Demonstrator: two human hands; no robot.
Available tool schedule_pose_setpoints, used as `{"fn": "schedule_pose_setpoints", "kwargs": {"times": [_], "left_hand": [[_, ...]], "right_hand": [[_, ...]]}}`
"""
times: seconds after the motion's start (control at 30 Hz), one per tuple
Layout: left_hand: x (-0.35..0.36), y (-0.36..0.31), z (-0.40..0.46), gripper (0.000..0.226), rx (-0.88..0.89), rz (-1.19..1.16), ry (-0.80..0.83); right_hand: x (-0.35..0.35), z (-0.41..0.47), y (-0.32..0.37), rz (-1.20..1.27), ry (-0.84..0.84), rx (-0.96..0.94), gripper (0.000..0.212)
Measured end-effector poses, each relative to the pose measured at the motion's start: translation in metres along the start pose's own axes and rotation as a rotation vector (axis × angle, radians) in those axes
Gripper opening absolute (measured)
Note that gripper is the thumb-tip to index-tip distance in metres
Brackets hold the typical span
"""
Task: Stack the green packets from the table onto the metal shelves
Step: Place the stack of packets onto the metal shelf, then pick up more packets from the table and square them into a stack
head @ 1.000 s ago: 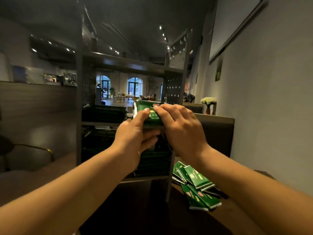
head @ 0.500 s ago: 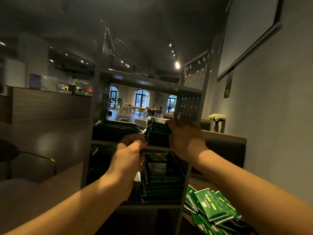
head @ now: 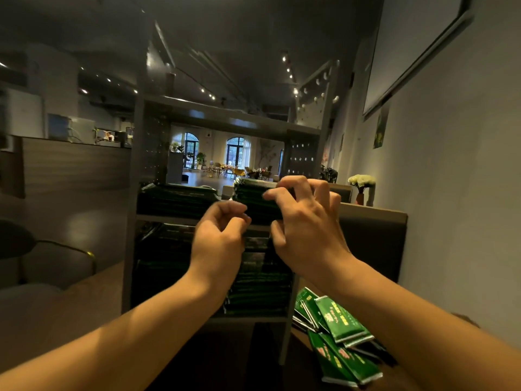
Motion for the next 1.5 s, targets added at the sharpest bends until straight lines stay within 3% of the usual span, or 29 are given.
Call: {"fn": "schedule_pose_setpoints", "kwargs": {"times": [0.23, 0.43, 0.57, 0.7, 0.8, 1.03, 1.13, 1.3, 1.5], "left_hand": [[0.065, 0.038, -0.032, 0.026, 0.105, 0.067, 0.214], [0.118, 0.109, -0.071, 0.015, 0.018, 0.144, 0.330], [0.154, 0.163, -0.097, 0.020, -0.080, 0.153, 0.391], [0.194, 0.212, -0.116, 0.025, -0.172, 0.175, 0.453], [0.222, 0.240, -0.124, 0.032, -0.142, 0.207, 0.486], [0.251, 0.282, -0.133, 0.025, -0.141, 0.199, 0.561], [0.242, 0.290, -0.132, 0.023, -0.052, 0.225, 0.580], [0.232, 0.288, -0.121, 0.009, -0.043, 0.187, 0.574], [0.235, 0.295, -0.125, 0.013, -0.012, 0.225, 0.572]], "right_hand": [[-0.005, -0.089, -0.037, 0.435, 0.124, 0.309, 0.023], [-0.008, -0.189, -0.075, 0.556, 0.146, 0.603, 0.021], [0.004, -0.264, -0.104, 0.577, 0.163, 0.836, 0.027], [0.008, -0.327, -0.127, 0.519, 0.177, 1.001, 0.024], [0.008, -0.367, -0.146, 0.421, 0.175, 1.097, 0.023], [0.019, -0.418, -0.201, 0.003, 0.295, 1.181, 0.015], [0.026, -0.417, -0.213, -0.111, 0.365, 1.199, 0.027], [0.039, -0.417, -0.208, -0.229, 0.614, 1.209, 0.070], [0.031, -0.419, -0.205, -0.208, 0.703, 1.265, 0.090]]}}
Point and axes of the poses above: each hand's wrist, its own z-axis towards the middle knuckle, its own x-axis out of the palm, y = z × x, the point moved 4 cm from there along z, towards the middle knuckle, and after that the axes turned 12 degrees about -x, right-handed, at the moved point
